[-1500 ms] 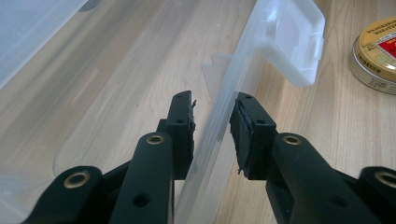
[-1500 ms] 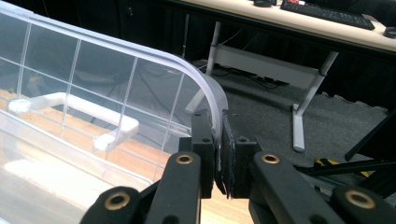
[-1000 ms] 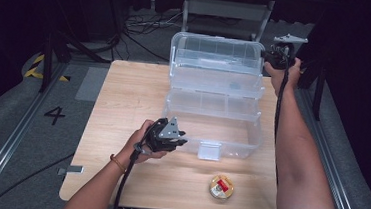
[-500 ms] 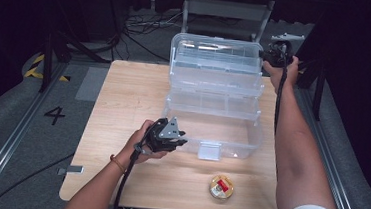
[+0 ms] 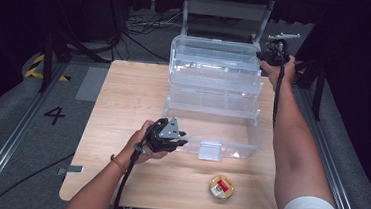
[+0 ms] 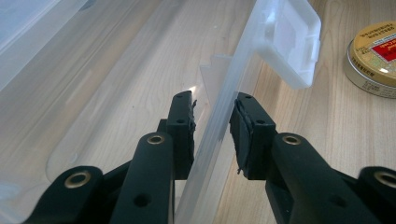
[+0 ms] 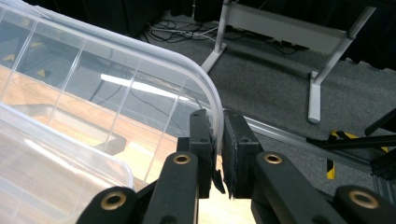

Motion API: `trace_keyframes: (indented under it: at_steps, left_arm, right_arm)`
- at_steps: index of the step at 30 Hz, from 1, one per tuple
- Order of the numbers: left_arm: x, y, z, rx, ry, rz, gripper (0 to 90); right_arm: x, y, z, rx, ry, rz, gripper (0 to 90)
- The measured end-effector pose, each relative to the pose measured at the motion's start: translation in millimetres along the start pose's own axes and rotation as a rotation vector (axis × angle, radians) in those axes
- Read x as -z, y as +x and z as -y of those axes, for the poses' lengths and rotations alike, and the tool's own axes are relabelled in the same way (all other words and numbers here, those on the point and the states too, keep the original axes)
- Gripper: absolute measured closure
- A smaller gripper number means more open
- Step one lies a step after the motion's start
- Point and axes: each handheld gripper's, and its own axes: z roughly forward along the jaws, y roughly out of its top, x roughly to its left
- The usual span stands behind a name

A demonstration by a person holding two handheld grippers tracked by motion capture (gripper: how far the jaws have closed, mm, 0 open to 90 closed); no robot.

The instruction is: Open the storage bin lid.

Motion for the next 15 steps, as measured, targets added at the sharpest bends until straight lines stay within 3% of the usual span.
trace_keyframes:
  at_steps: [10,15]
  left_arm:
    - [0.0,-0.3,0.0,0.002,0.0,-0.004,70.4]
    - [-0.5,0.5,0.3,-0.001,-0.004,0.003,70.5]
  right_arm:
    - [-17.4,-2.6,3.1,-0.012,0.05,-0.001,83.2]
    - [-24.4,-8.2,6.3,-0.045,0.061,-0.032,83.1]
